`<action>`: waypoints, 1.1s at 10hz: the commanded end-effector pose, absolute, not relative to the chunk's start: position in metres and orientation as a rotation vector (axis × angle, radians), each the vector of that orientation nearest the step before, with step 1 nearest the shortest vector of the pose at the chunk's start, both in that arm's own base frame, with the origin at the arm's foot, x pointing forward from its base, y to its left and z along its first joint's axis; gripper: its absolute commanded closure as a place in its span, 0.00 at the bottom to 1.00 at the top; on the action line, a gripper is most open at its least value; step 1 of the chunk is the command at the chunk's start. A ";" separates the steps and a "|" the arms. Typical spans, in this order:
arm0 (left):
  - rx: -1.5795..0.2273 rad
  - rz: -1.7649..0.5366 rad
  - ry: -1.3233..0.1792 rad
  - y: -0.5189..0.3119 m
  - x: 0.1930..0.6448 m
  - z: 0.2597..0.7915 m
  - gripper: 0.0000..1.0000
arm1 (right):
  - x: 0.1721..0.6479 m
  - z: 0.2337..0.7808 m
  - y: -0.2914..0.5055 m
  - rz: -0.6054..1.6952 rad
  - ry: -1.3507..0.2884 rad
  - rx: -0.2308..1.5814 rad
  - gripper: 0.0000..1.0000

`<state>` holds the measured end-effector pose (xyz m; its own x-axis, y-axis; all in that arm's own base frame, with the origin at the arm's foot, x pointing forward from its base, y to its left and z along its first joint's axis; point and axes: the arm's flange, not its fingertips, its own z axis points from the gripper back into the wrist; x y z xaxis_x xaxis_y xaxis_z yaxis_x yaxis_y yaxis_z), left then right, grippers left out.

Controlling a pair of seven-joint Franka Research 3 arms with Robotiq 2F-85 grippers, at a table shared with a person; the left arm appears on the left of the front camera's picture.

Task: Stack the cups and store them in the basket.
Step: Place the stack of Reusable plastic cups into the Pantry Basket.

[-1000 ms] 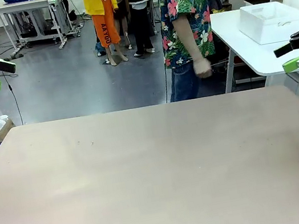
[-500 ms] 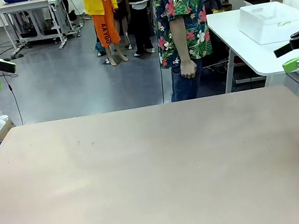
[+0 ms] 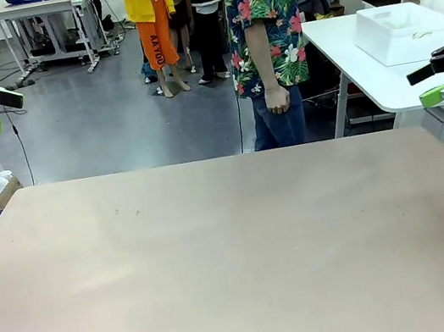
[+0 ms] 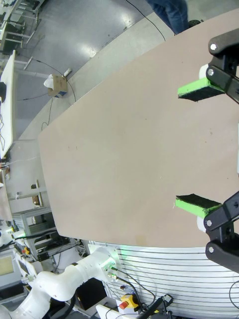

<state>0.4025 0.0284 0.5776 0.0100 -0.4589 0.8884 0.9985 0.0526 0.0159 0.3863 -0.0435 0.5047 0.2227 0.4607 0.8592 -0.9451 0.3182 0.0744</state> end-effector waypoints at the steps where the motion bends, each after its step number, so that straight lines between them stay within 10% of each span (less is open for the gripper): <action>1: -0.823 -1.350 -0.882 0.027 0.401 0.582 0.00 | 0.386 0.506 -0.042 1.078 -0.881 0.712 0.00; 11: -0.823 -1.350 -0.882 0.027 0.401 0.582 0.00 | 0.386 0.506 -0.042 1.078 -0.881 0.712 0.00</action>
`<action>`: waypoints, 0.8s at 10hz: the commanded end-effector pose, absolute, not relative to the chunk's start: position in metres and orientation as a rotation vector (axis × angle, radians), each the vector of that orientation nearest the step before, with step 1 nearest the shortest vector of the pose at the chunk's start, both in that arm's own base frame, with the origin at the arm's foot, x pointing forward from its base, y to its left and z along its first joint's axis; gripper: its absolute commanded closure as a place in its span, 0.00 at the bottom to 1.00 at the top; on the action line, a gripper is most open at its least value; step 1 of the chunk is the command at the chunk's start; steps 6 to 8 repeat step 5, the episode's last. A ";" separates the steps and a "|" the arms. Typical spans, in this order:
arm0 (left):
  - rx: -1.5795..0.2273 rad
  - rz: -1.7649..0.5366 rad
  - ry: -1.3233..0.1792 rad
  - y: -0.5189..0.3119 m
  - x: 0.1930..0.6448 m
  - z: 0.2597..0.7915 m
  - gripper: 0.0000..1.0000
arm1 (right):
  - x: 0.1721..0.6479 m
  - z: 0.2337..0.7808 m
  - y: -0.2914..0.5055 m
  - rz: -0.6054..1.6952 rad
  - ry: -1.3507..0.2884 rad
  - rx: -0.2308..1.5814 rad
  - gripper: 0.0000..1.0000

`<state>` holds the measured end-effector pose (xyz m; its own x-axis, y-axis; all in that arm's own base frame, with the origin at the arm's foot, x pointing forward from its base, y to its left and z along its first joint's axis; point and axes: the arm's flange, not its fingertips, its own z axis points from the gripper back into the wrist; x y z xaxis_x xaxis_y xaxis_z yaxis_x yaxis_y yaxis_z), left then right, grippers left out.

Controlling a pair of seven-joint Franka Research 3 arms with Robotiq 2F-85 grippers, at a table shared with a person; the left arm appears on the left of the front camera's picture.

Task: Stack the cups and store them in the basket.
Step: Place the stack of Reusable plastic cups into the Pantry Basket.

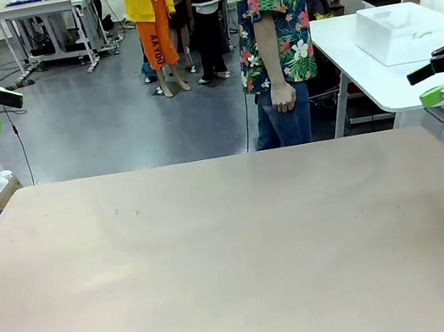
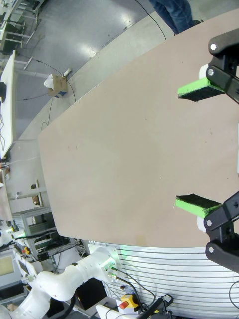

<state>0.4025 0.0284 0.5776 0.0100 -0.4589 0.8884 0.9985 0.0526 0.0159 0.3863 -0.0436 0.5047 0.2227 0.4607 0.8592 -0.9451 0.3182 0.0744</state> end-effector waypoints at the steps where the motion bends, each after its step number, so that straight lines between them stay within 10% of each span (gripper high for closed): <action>1: -0.823 -1.350 -0.882 0.027 0.401 0.582 0.00 | 0.386 0.506 -0.042 1.078 -0.881 0.712 0.00; 8: -0.823 -1.350 -0.882 0.027 0.401 0.582 0.00 | 0.386 0.506 -0.042 1.078 -0.881 0.712 0.00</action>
